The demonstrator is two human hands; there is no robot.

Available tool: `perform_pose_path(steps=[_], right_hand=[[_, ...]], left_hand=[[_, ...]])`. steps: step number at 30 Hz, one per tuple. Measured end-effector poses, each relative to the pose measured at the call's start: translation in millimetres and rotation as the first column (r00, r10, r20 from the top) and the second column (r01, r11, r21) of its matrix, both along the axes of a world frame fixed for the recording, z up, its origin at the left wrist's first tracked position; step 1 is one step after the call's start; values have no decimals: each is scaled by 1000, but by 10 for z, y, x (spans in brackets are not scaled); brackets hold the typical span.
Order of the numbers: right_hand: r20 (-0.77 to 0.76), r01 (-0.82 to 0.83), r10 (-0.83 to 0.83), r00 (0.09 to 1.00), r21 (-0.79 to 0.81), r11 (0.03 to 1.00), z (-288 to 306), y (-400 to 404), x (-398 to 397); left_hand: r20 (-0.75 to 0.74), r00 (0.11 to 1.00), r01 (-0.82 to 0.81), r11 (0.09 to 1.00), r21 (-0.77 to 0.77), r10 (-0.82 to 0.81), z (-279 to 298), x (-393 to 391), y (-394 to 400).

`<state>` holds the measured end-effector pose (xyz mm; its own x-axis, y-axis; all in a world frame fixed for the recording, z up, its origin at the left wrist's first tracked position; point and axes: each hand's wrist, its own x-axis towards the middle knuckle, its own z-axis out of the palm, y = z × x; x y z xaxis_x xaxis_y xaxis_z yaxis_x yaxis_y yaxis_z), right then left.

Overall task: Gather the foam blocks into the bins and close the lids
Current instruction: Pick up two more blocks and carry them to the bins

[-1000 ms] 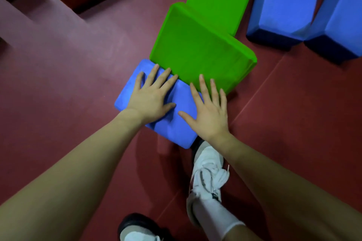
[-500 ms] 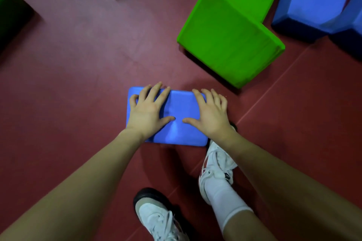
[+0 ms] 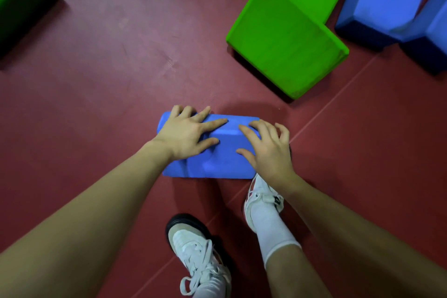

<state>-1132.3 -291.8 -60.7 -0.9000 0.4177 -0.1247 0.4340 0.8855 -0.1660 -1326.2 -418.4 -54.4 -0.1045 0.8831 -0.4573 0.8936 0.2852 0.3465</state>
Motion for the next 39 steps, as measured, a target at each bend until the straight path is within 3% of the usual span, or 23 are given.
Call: perform_pose_path(steps=[5,10,16,20,25,30,34,36,39], right_hand=[[-31,-121,121,992,-1,993,-45,-29,17],[-86,-124,124,989,-5,992,53,-35,83],[-102,-59,59,993,5,998,370,299,-378],[-122,17,-28,992,-89,996,561,661,-726],[-79,132,-143,987,-127,983,651,1168,-894],[85,209,-203,975,-56,976,603,1644,-1009],[307,285,-244,920,-95,954,458,1912,-986],[308,299,-246,919,-141,944,436,1900,-941],[169,252,-222,960,-185,950,457,1761,-850]], left_hand=[[15,1000,-28,998,52,27,-90,69,-276],[36,991,-135,984,112,132,37,254,-321],[-158,948,-233,942,243,275,446,99,-3],[-297,844,-363,883,297,446,619,-71,326],[-380,589,-707,682,186,713,766,-158,817],[-351,563,-787,615,48,748,718,-167,1248],[-365,527,-806,587,69,767,591,-140,1283],[-307,524,-839,544,-24,794,589,-133,1297],[-296,512,-852,520,-57,806,647,-80,1284]])
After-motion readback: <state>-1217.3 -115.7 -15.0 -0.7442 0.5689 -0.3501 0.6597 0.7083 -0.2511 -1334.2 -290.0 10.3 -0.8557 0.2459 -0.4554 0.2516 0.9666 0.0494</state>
